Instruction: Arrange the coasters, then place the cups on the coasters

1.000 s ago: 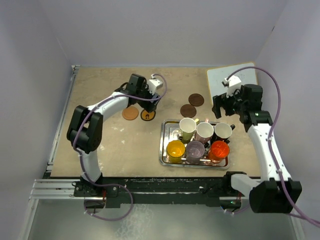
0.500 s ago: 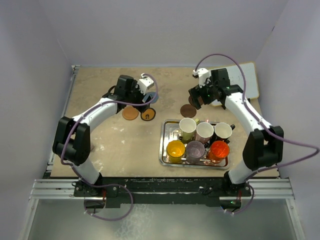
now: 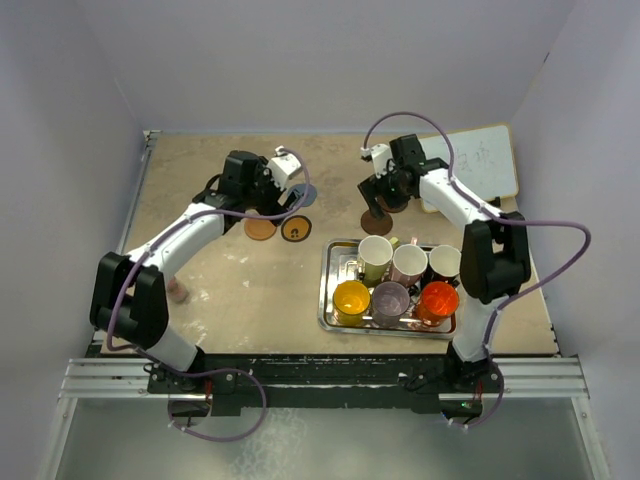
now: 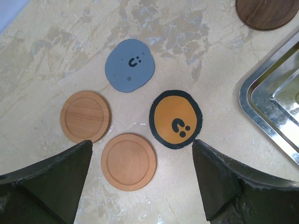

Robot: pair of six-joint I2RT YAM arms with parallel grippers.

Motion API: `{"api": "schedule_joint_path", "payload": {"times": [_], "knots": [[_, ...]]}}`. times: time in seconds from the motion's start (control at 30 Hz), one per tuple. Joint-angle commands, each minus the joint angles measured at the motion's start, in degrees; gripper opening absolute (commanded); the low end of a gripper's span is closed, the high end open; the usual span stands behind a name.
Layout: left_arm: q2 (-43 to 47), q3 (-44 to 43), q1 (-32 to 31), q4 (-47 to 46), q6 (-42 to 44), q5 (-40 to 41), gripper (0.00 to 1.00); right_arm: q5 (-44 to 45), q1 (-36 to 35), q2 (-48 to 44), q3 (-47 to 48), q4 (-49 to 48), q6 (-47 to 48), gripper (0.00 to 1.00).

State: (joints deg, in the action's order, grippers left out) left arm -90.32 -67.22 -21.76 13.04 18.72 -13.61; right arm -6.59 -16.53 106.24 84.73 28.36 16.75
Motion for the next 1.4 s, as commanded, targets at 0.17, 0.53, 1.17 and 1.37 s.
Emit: {"api": "schedule_joint_path", "payload": {"times": [0.17,0.53,1.17,1.37], "knots": [[5.3,2.6,0.3,-2.3,1.3,0.3,0.84,-0.6,0.2,9.2,11.1,4.3,-9.3,0.96],[6.3,3.8,0.3,-3.5,0.6,-0.5,0.84,0.0,1.1,17.4,17.5,8.0,-13.1,0.93],[9.1,5.6,0.4,-5.1,0.1,0.0,0.84,-9.0,-0.7,25.7,27.2,11.9,-13.6,0.89],[8.8,6.2,0.7,-5.9,-0.3,1.6,0.84,-9.2,-1.9,25.0,29.0,11.7,-12.6,0.88]]}}
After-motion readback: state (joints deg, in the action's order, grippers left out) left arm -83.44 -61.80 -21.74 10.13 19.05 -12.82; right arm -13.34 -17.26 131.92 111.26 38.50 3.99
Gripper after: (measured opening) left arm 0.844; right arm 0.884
